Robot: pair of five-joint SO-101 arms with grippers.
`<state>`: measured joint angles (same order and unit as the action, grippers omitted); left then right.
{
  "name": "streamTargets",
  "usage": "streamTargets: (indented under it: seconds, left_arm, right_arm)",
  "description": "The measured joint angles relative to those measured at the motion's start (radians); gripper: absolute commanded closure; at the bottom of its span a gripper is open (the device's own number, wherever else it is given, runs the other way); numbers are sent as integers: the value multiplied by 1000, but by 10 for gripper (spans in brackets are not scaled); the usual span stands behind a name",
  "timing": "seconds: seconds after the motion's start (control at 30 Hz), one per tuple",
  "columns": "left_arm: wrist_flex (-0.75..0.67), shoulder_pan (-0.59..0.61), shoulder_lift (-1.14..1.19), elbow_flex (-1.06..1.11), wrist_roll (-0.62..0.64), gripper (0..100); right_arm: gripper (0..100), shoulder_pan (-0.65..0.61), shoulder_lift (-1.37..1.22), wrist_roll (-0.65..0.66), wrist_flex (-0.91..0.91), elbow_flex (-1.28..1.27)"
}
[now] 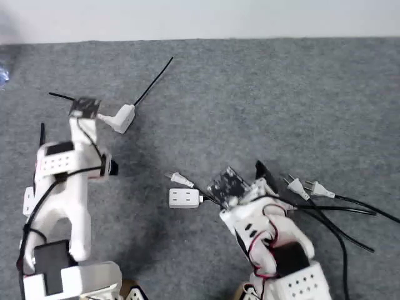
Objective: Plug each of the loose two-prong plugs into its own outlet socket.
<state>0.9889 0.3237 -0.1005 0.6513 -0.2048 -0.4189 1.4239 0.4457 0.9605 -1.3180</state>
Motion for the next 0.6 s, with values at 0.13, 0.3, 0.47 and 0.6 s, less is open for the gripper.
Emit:
streamTargets:
  seconds: [0.13, 0.3, 0.47, 0.6]
  left_arm:
    - [-81, 75, -55, 80, 75, 778]
    - [-186, 167, -78, 141, 213, 778]
    - [-222, 236, -78, 146, 290, 778]
    - [-224, 245, -78, 155, 308, 778]
  right_arm:
    - [664, -21, -276, -18, -8, 215]
    - [664, -110, -666, -20, -9, 476]
    - [664, -195, -1011, 55, -17, 697]
    - [664, -255, -1227, 127, -17, 844]
